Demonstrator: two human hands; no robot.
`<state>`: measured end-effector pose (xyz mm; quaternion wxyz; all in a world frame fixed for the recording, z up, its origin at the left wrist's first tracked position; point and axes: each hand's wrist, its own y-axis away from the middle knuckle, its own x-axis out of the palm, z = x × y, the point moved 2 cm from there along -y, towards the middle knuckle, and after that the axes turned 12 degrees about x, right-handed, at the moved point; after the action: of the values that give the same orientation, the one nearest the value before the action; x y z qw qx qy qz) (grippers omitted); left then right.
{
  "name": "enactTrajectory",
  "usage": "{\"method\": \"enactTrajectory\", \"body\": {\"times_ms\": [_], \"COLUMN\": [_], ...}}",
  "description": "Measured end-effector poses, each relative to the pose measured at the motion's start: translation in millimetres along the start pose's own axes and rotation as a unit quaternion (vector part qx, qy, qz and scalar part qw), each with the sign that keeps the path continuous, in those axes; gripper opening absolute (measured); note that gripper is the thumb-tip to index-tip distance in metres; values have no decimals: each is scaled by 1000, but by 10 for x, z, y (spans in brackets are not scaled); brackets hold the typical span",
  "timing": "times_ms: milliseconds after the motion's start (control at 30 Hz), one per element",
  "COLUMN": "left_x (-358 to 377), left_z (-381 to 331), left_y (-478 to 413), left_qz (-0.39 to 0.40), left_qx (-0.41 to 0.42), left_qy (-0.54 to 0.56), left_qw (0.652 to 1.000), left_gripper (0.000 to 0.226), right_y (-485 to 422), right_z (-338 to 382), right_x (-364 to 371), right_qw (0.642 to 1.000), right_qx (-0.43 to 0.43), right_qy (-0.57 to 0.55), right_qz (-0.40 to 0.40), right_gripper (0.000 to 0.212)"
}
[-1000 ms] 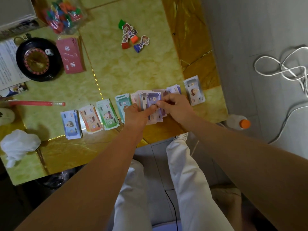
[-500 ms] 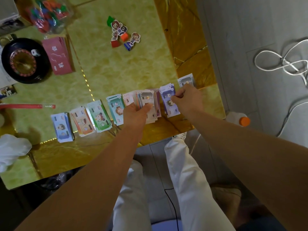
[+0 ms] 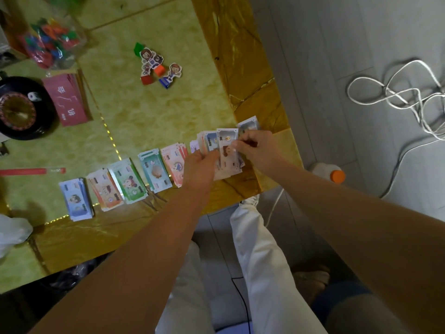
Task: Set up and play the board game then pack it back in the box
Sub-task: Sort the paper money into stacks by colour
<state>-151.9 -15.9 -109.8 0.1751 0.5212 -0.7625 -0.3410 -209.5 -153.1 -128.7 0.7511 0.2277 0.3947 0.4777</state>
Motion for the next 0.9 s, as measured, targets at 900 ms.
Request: {"method": "enactTrajectory", "body": {"times_ms": [900], "left_x": [-525], "left_z": [-81], "left_y": [23], "left_qz": [-40], "left_qx": [11], "left_qy": [61], "left_qw": [997], "left_gripper": [16], "right_y": [62], "right_z": [478], "right_x": [511], "right_qw": [1000], "right_qx": [7], "right_qy": [7], "right_qz": [25], "right_gripper": [24]}}
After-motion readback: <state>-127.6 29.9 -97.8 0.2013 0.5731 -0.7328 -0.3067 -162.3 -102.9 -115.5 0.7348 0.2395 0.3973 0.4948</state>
